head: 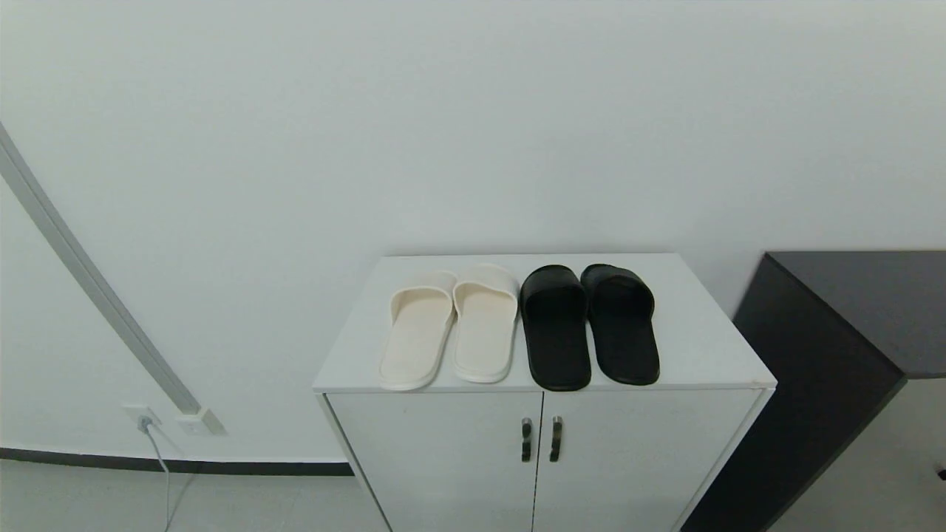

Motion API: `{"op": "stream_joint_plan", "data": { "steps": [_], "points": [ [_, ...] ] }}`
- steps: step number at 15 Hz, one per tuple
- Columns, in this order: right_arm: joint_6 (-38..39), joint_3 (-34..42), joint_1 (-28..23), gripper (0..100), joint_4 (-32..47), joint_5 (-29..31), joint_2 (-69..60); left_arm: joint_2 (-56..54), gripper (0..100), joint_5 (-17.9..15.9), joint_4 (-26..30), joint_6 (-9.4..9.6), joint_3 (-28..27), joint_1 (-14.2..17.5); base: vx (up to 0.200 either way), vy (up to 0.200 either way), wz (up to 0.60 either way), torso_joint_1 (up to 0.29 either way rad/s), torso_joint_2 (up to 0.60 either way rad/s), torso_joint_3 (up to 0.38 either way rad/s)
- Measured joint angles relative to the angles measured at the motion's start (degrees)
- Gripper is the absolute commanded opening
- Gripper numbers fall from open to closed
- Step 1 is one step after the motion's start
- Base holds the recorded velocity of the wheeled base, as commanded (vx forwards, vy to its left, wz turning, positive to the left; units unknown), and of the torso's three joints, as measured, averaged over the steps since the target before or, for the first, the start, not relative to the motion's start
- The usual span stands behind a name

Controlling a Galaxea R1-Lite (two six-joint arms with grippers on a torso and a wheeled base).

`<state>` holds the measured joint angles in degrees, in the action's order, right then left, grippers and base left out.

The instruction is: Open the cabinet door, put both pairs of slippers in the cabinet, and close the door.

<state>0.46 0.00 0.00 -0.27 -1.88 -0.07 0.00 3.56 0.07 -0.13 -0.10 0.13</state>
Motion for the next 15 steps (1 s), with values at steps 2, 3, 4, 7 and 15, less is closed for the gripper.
{"op": "stream_joint_plan", "data": {
  "steps": [2,3,4,7,15],
  "points": [
    [-0.6,0.0,0.0,100,0.0,0.1,0.0,0.0,0,-0.1,0.0,0.09,0.0,0.0,0.000,0.000,0.00,0.000,0.00,0.000],
    [-1.8,0.0,0.0,100,0.0,0.2,0.0,0.0,0,-0.1,0.0,0.11,0.0,0.0,0.000,0.000,0.00,0.000,0.00,0.000],
    [-2.7,-0.1,0.0,100,-0.1,0.1,0.0,0.0,0,-0.3,0.0,0.13,0.0,0.0,0.000,0.000,0.00,0.000,0.00,0.000],
    [0.5,-8.0,0.5,100,0.6,-0.6,2.4,0.0,0,-0.3,0.0,0.13,0.0,0.0,0.000,0.000,0.00,0.000,0.00,0.000],
    [5.0,-23.5,12.7,100,-11.4,-6.7,44.8,0.0,0,-0.3,0.0,0.24,0.0,0.0,0.000,0.000,0.00,0.000,0.00,0.000]
  ]
}}
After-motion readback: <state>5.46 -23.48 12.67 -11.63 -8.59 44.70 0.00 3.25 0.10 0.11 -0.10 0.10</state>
